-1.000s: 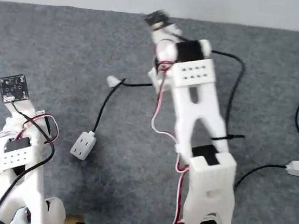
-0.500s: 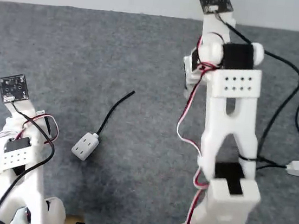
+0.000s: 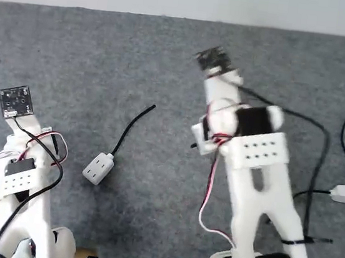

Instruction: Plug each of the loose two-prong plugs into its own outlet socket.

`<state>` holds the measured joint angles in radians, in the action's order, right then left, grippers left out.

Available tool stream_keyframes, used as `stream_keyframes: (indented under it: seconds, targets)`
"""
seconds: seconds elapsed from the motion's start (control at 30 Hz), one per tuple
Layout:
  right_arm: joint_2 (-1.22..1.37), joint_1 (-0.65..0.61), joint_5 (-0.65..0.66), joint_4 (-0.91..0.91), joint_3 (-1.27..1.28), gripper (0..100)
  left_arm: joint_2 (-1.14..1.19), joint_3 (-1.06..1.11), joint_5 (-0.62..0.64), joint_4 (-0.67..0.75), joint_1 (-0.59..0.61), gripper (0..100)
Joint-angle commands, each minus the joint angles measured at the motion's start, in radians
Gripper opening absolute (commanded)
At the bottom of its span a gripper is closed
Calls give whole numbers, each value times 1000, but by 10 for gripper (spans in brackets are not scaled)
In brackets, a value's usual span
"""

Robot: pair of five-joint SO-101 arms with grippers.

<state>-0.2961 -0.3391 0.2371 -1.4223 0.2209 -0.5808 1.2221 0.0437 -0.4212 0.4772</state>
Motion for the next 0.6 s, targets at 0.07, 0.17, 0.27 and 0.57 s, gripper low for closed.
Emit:
stream_keyframes:
  seconds: [0.07,0.17,0.27,0.57]
  targets:
    - [-13,-111,78,45,44,106,-21,-8,3,31,-6,15]
    - [-15,-137,135,16,43,206,-21,-8,3,31,-6,15]
    - [-33,-110,204,38,43,230,-21,-8,3,31,-6,15]
    - [-151,48,549,84,163,234,-21,-7,3,31,-3,15]
